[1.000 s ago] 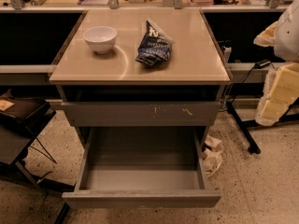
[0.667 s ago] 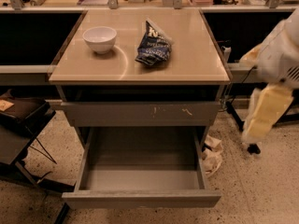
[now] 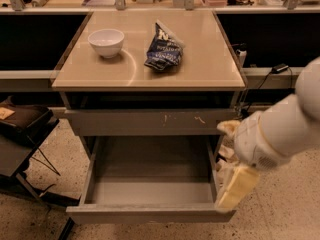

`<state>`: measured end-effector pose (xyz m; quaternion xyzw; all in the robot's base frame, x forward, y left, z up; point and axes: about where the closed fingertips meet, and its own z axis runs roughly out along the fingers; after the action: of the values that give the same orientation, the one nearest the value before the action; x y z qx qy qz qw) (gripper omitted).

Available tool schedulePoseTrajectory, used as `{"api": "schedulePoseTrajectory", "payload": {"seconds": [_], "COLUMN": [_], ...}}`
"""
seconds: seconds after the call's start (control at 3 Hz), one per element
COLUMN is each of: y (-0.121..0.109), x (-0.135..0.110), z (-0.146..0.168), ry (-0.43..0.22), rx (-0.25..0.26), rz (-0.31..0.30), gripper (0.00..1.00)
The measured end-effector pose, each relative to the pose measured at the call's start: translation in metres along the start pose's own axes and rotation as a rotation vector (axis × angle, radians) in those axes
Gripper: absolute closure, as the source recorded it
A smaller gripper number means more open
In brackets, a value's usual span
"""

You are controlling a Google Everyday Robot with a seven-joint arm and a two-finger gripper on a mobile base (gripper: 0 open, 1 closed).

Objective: Close middle drawer

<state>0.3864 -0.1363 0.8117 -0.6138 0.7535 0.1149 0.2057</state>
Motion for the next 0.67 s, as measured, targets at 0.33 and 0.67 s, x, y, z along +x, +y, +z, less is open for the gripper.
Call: {"api": "schedulePoseTrajectory", "payload": {"seconds": [0.33,0.67], "y": [0.0093,0.0092], "x": [0.0171,0.0170], "z": [0.0253,0.0252], "ry": [0.003,0.003], "rx": [0.011,0.011], "rz": [0.030,0.030], "gripper": [0.00,0.00]}}
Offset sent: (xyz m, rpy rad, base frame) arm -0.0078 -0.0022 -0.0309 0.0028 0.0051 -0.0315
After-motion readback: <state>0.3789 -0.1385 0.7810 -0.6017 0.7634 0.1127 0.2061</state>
